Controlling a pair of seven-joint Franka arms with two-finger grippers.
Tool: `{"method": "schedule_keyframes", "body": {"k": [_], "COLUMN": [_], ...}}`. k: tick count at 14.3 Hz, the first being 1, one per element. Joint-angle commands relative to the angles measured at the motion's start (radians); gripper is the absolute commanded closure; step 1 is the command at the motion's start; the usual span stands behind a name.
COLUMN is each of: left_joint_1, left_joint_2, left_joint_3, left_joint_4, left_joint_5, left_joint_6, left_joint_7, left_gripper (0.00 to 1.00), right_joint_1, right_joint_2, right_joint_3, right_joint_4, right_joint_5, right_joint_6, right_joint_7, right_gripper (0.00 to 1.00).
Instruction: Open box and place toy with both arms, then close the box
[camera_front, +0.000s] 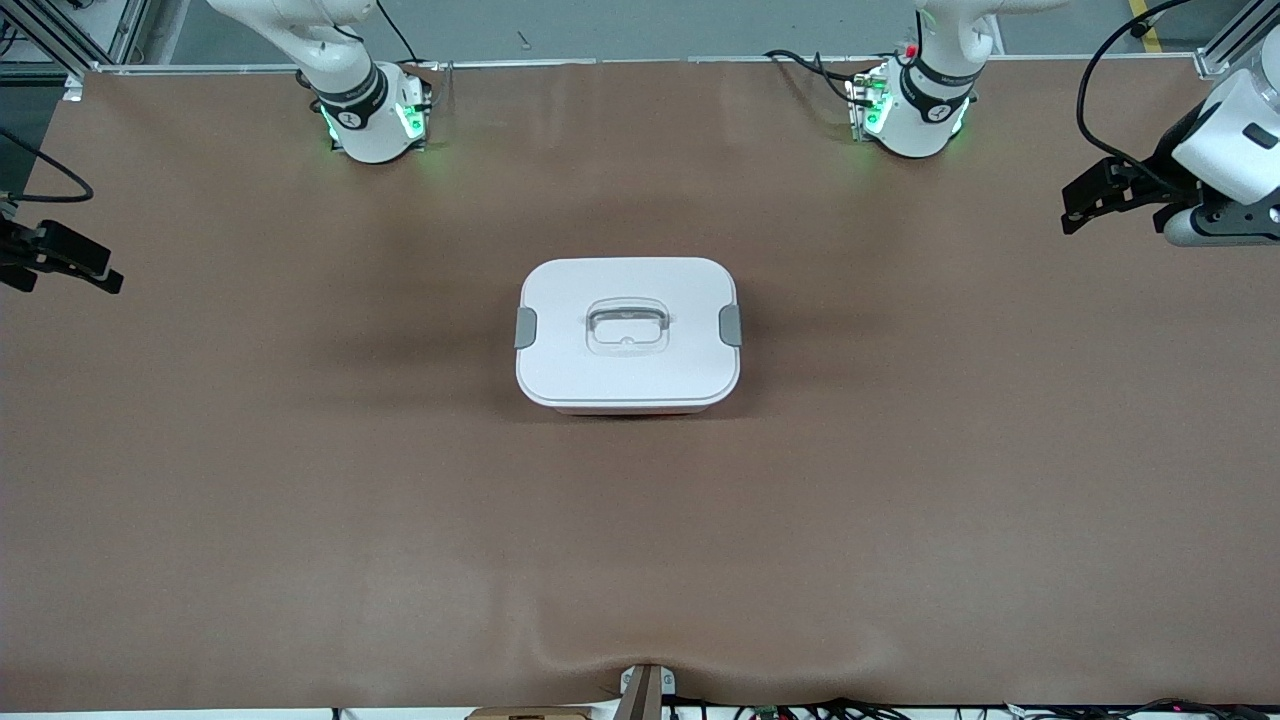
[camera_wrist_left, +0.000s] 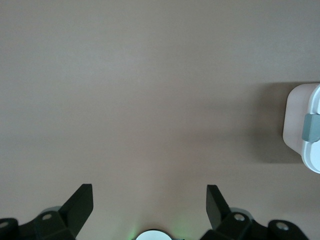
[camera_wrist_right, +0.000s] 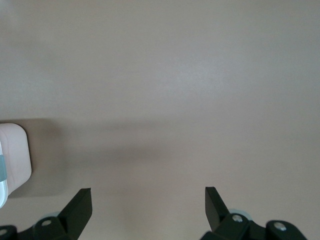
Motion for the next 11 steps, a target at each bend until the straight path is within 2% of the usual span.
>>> {"method": "schedule_keyframes", "body": {"k": [1,9,11], "left_joint_1": [0.01,0.012,0.012], "left_joint_2": [0.004,0.005,0.005], "left_joint_3": [-0.002,-0.002,-0.002], "left_joint_4": [0.034,0.036,0.036], "left_joint_5": [-0.026,-0.025,-0.023], "left_joint_6": [-0.011,-0.011,-0.011], "left_joint_7": [0.014,0.017,0.017], "left_gripper": [0.0,0.0,0.0], "right_joint_1": [-0.027,-0.014,-0.002], "right_joint_2": [-0.004,-0.004,-0.004], "right_joint_3": [0.002,0.01,0.011], "right_joint_4": [0.015,0.035,0.035], "right_joint_5": [0.031,0.012,-0.021], "right_joint_6": [-0.026,-0.035,-0.039], "right_joint_7": [0.011,0.024,0.02], "right_gripper": [0.0,0.0,0.0]}}
